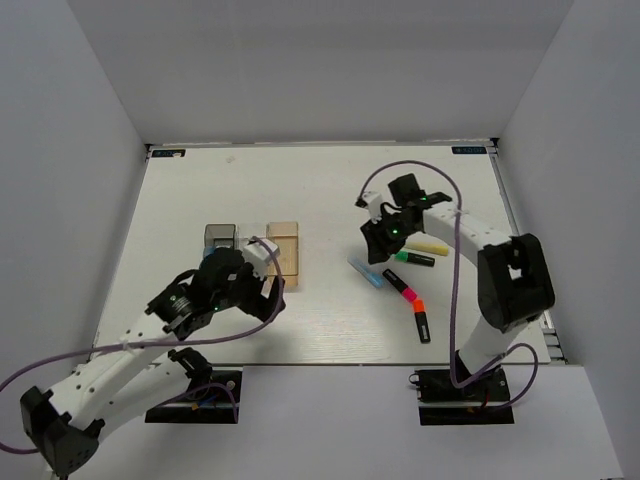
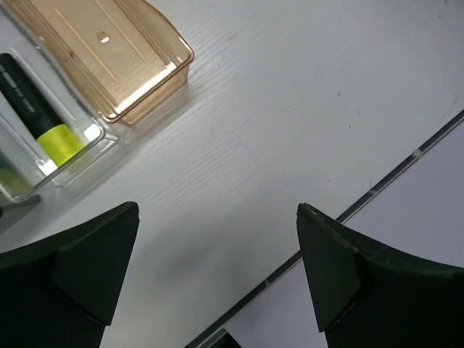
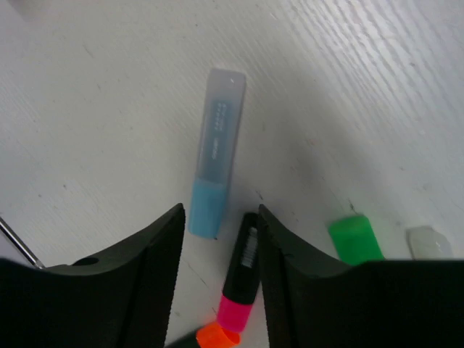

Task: Sort the stationery into containers
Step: Pick up the pen from the center of the board.

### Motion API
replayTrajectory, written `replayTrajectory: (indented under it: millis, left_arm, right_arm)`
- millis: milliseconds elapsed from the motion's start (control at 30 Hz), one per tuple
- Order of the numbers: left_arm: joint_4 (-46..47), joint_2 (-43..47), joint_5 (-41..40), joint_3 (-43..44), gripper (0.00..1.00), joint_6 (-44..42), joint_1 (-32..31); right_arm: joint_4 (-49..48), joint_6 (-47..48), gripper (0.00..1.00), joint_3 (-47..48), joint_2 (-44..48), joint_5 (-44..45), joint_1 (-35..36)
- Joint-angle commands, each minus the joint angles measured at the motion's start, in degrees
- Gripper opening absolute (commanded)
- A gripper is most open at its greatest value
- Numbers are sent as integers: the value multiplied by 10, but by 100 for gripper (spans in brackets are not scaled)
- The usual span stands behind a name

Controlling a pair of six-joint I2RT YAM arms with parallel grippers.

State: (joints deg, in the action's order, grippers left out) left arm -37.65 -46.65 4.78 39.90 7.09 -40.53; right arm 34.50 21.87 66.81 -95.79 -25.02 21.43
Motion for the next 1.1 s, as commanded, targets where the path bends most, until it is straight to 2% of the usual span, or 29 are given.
replayTrajectory:
  millis: [0,133,433,567,700,800,833,867,933,1067]
  left_arm:
    - [2,72,-45,-23,100,-8,-3]
    - [-5,115,-85,-34,100,-6,-4]
    - [-16,126,-92,-32,100,-7,-4]
    - [-17,134,-99,-32,100,-7,-2]
    - [-18,138,-106,-32,100,-7,-3]
    - [-17,144,-108,-34,100,-6,-2]
    - [-16,145,-110,-34,100,-5,-4]
    - [-17,146,-110,-35,100,-5,-3]
    - [-18,148,-113,-34,100,-6,-3]
    - [-16,153,-118,-36,100,-5,-4]
  right_arm:
    - [0,-40,51,36,-36,84,54]
    - [-17,-41,58,41,-69,149,98]
    - [-18,-35,58,49,-128,199,126]
    - [-33,-33,48,27,-139,237,140]
    - [-47,-30,26,2,-135,269,150]
    - [-47,-30,15,-14,-136,269,155]
    - [-44,-27,4,-17,-136,270,154]
    - [-39,-28,0,-19,-135,269,156]
    - [-30,-29,0,-14,-135,262,156]
    - [8,-24,0,15,-82,167,156]
